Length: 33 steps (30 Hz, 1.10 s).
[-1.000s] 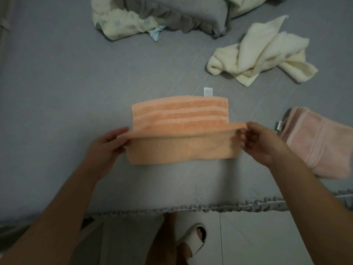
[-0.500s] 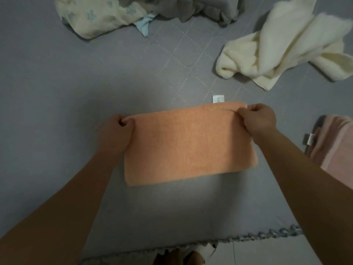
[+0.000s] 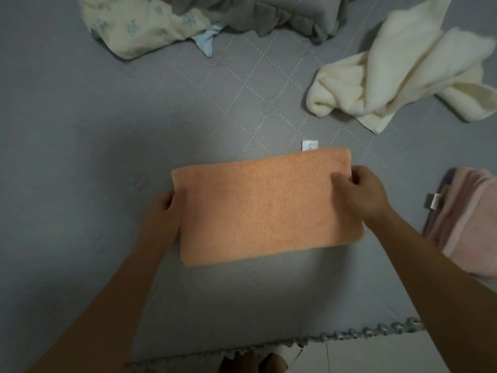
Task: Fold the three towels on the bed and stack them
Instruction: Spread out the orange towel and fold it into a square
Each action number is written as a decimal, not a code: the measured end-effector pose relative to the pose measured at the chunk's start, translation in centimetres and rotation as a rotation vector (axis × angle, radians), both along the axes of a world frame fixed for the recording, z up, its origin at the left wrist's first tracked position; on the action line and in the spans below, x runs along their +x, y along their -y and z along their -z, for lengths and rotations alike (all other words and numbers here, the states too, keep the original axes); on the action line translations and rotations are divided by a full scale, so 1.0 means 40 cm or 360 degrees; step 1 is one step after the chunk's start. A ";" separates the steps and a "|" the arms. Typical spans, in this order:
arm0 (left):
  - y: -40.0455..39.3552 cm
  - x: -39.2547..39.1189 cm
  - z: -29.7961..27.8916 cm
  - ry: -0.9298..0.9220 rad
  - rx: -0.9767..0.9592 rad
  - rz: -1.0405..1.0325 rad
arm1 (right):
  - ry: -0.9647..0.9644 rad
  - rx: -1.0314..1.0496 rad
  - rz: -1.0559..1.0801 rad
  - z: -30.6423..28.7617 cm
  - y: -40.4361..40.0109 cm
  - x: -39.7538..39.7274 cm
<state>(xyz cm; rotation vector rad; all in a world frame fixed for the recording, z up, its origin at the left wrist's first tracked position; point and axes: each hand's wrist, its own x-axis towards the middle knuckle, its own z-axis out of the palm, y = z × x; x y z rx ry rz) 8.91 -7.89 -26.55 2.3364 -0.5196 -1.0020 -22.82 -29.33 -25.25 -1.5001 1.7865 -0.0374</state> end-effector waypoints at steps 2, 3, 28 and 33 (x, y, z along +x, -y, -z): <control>-0.025 -0.003 0.000 0.0070 0.0020 0.0057 | 0.0023 -0.0146 0.0048 -0.011 0.007 -0.011; -0.033 -0.004 0.000 0.0100 0.0002 0.0057 | 0.0045 -0.0238 0.0076 -0.018 0.007 -0.017; 0.040 -0.173 0.144 0.1288 0.0098 0.1239 | -0.0395 -0.0811 -0.1718 0.131 -0.157 0.115; 0.027 -0.157 0.152 0.1209 0.0206 0.1021 | -0.0565 -0.0685 -0.1236 0.139 -0.100 -0.025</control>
